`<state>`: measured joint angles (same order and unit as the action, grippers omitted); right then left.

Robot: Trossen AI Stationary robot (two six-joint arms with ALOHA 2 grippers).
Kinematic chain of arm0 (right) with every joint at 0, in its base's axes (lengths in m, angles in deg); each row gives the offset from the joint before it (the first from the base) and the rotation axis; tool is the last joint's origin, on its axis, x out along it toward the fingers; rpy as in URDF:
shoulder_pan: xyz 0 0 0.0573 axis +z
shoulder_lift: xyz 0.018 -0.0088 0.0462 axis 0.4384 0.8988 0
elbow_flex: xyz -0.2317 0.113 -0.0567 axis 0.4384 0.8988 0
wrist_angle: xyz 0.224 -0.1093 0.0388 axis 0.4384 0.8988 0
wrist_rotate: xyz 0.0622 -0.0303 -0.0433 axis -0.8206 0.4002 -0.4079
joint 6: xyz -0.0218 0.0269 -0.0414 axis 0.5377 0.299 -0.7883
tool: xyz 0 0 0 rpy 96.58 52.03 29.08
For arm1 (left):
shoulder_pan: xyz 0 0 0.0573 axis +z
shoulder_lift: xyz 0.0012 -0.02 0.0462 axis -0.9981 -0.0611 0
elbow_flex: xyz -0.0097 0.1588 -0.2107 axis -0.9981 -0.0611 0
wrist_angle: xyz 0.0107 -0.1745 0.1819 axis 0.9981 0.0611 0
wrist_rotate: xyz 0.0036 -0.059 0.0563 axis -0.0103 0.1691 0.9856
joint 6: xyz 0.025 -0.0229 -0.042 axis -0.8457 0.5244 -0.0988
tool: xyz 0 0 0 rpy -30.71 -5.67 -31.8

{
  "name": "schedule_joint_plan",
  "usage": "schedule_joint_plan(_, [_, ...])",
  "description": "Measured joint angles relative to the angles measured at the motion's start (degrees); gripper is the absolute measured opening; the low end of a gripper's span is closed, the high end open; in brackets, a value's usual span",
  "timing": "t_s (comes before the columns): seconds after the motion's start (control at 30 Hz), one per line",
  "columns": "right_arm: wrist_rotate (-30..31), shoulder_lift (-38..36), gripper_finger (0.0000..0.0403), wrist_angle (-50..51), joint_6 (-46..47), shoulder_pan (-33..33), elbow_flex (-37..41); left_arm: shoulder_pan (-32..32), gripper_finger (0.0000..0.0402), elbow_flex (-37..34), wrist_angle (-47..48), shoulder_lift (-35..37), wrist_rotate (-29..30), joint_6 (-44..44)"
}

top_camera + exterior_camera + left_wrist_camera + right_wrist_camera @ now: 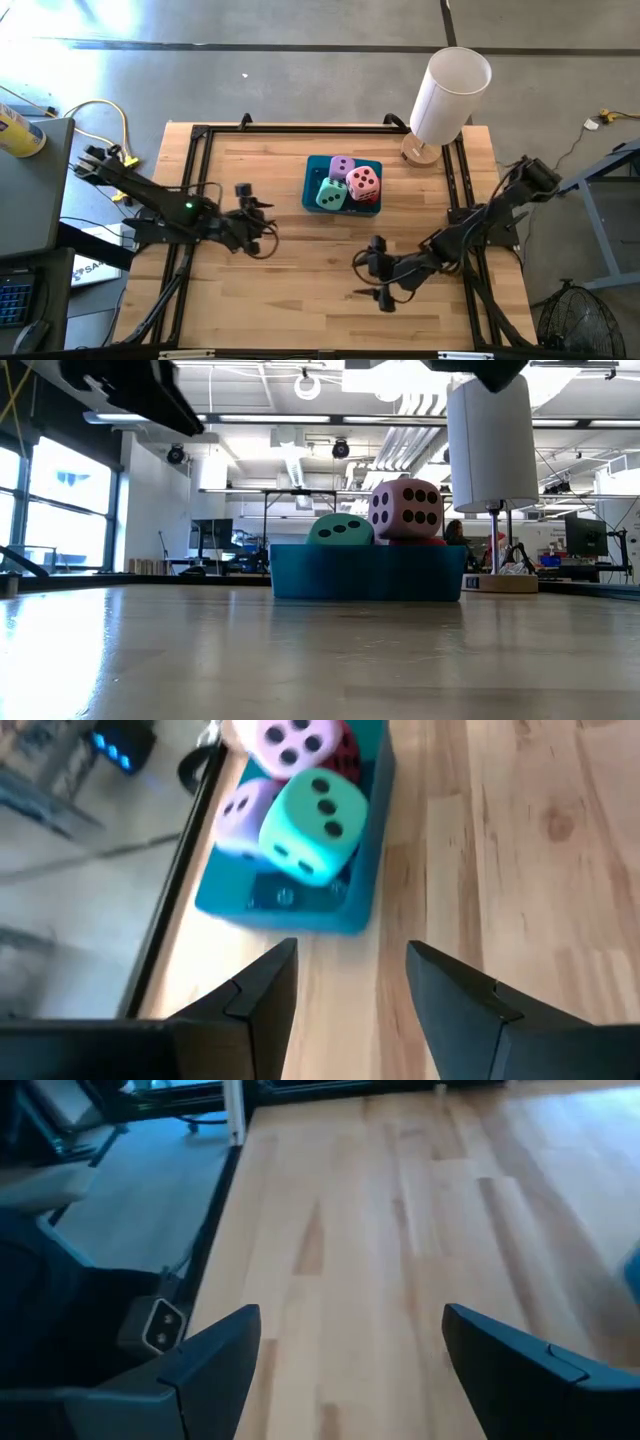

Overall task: Pick & Place Dice
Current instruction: Return to Home Position

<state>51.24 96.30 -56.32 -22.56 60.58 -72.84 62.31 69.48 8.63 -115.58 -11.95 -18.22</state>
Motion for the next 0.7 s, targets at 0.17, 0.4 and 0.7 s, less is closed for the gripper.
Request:
schedule_joint_plan(0.17, [0.16, -5.05, 0.0305, 5.93, -0.50, 0.09, -0.02, -1.61, 0.0179, 0.00, 9.64, 6.40, -0.21, 10.75])
schedule_joint_plan(0.4, [4.58, -12.04, 0.0305, 18.01, -0.33, -0.48, 0.00, -3.99, 0.0179, 0.00, 18.21, 12.46, -6.32, 20.44])
schedule_joint_plan(0.7, [22.99, -24.45, 0.0305, 45.53, 17.01, 1.31, 0.38, -5.29, 0.0179, 0.00, 18.74, 14.89, -6.61, 22.48])
